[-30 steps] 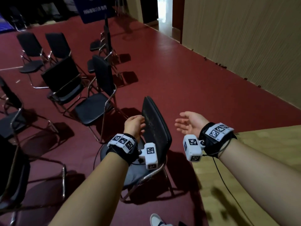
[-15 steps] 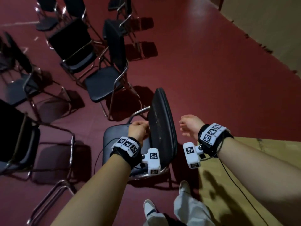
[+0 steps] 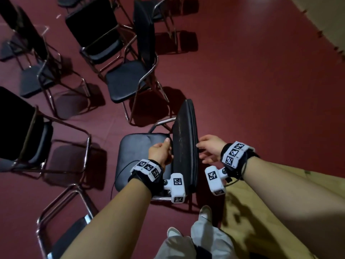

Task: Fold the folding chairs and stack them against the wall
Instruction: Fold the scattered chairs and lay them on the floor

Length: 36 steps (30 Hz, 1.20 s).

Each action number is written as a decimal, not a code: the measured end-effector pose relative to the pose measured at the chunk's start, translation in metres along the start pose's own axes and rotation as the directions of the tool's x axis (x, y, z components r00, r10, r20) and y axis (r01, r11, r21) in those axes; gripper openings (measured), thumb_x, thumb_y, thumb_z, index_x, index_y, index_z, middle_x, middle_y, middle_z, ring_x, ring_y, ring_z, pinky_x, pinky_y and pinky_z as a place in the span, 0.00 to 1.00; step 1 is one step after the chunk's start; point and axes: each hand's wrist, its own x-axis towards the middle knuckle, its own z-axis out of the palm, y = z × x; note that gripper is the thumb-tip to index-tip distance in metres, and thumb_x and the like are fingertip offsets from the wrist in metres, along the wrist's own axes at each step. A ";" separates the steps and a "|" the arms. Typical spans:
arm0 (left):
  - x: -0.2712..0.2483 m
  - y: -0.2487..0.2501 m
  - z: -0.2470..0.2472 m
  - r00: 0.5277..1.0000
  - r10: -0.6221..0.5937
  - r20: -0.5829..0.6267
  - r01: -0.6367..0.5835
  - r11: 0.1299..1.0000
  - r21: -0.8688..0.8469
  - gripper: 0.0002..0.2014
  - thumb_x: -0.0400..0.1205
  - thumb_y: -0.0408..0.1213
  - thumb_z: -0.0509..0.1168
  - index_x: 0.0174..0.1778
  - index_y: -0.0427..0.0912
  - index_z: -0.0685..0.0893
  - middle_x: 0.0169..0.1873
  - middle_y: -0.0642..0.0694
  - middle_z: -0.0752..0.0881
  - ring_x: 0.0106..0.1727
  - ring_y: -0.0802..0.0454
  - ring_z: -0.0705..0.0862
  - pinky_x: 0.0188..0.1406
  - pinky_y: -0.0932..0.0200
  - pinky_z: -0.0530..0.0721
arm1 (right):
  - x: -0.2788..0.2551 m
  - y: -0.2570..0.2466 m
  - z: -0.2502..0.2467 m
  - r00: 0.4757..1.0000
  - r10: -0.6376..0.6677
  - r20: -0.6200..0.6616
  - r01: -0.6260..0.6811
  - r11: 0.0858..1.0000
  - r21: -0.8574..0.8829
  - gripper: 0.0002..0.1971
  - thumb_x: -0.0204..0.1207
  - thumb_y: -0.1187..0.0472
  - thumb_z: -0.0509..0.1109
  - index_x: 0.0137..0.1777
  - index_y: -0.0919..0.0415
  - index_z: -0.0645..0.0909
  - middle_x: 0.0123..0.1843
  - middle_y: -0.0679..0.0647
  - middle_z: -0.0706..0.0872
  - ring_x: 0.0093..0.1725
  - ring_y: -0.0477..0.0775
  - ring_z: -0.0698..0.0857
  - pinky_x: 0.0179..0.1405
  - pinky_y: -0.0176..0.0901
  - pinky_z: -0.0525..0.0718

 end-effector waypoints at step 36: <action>0.025 -0.024 -0.199 0.875 -0.167 0.454 0.021 0.951 0.310 0.15 0.87 0.42 0.64 0.70 0.53 0.77 0.57 0.45 0.84 0.58 0.41 0.85 0.56 0.44 0.84 | -0.028 0.013 0.205 0.982 -0.176 -0.065 0.166 0.977 -0.132 0.28 0.83 0.62 0.69 0.81 0.45 0.69 0.46 0.51 0.85 0.36 0.46 0.85 0.27 0.39 0.83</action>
